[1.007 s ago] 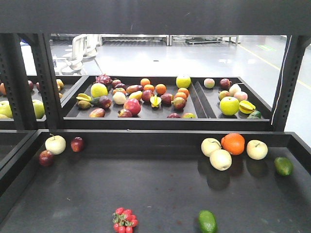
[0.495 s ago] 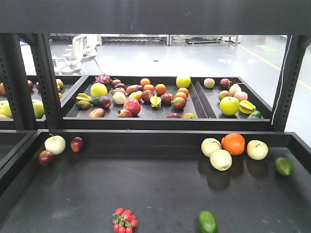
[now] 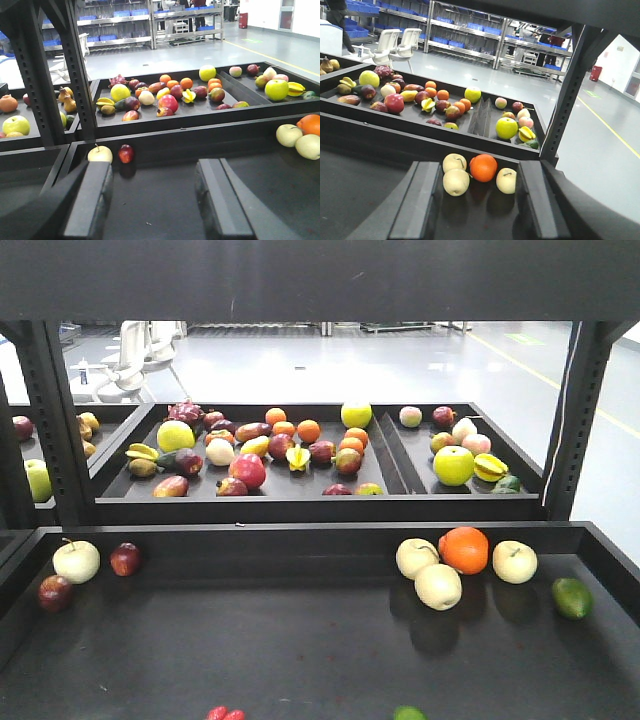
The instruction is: Pick snacks and fruit into basket
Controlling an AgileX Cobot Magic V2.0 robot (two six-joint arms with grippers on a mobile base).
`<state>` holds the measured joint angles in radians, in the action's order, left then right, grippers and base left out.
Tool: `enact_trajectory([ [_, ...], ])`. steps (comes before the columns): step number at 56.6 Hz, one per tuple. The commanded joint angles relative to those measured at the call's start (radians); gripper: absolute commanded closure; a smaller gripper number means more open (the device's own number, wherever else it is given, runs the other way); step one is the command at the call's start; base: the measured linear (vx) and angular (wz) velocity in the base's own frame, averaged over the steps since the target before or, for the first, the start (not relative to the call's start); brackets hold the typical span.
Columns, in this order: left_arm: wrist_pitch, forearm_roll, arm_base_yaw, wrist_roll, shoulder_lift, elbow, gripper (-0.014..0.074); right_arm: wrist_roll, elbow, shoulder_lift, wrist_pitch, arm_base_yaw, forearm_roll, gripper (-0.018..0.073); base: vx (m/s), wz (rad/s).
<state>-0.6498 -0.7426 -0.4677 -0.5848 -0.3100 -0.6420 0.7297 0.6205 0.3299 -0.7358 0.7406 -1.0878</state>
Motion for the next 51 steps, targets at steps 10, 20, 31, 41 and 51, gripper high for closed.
enact_trajectory([
  [10, 0.059, -0.029, 0.000, 0.000, -0.013, -0.025, 0.0108, -0.001, 0.028, 0.010, 0.040, -0.005, -0.060, 0.0161, 0.05, 0.02],
  [20, 0.059, -0.029, 0.000, 0.000, -0.013, -0.025, 0.0108, -0.001, 0.028, 0.010, 0.040, -0.005, -0.060, 0.0161, 0.02, -0.02],
  [31, 0.058, -0.029, 0.000, 0.000, -0.013, -0.025, 0.0108, -0.001, 0.028, 0.010, 0.038, -0.005, -0.060, 0.0161, 0.03, 0.00],
  [41, 0.058, -0.029, 0.000, 0.000, -0.013, -0.025, 0.0108, -0.001, 0.028, 0.010, 0.040, -0.005, -0.060, 0.0161, 0.00, 0.00],
  [51, 0.056, -0.029, 0.000, 0.000, -0.013, -0.025, 0.0108, -0.001, 0.028, 0.010, 0.040, -0.005, -0.060, 0.0161, -0.01, 0.03],
])
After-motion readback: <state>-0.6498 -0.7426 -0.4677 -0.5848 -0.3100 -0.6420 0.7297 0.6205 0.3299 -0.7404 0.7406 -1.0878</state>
